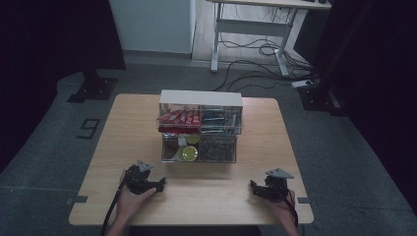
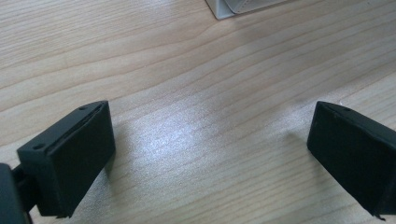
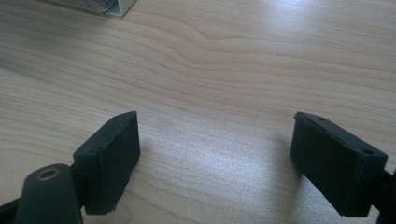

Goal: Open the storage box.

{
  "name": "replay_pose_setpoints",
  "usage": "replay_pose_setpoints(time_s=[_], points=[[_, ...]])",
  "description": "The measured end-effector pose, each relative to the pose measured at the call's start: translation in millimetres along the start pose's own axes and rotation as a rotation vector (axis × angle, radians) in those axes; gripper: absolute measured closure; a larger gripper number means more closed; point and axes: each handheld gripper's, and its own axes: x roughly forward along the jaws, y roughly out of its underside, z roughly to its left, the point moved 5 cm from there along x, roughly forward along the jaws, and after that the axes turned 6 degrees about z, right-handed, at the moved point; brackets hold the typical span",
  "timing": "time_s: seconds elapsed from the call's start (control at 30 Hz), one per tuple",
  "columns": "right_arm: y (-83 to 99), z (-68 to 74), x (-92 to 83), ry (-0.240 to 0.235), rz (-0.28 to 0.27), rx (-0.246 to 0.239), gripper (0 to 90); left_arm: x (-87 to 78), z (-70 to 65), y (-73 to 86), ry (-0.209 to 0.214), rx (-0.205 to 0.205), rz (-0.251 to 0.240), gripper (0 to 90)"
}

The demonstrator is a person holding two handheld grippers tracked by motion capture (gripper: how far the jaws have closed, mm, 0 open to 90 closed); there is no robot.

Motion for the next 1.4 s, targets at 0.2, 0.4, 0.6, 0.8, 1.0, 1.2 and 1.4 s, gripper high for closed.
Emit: replay_pose_setpoints(time_s=[0.2, 0.4, 0.6, 0.8, 1.0, 1.2, 1.4], points=[[0.0, 0.0, 0.0, 0.000, 0.000, 0.000, 15.9, -2.6, 1.5, 2.4, -0.003, -0.006, -0.007, 3.5], [0.0, 0.0, 0.0, 0.000, 0.000, 0.000, 15.9, -7.7, 3.7, 4.1, -0.014, -0.025, -0.017, 14.6], [0.0, -0.2, -0.1, 0.000, 0.000, 0.000, 16.2, -21.0, 7.7, 5.7, -0.001, -0.059, -0.077, 21.2], [0.1, -0.5, -0.2, 0.000, -0.002, 0.001, 16.7, -34.1, 9.7, 4.4, -0.003, -0.066, -0.138, 30.2], [0.0, -0.7, -0.3, 0.002, -0.003, 0.001, 17.1, -48.9, 9.6, 0.6, 0.007, -0.089, -0.178, 41.9], [0.0, -0.8, -0.3, 0.003, -0.003, 0.002, 17.4, -55.5, 7.6, -1.6, 0.025, -0.090, -0.193, 46.6], [0.0, -0.9, -0.3, 0.005, -0.004, 0.003, 17.6, -63.1, 5.5, -4.0, 0.043, -0.083, -0.203, 49.3]])
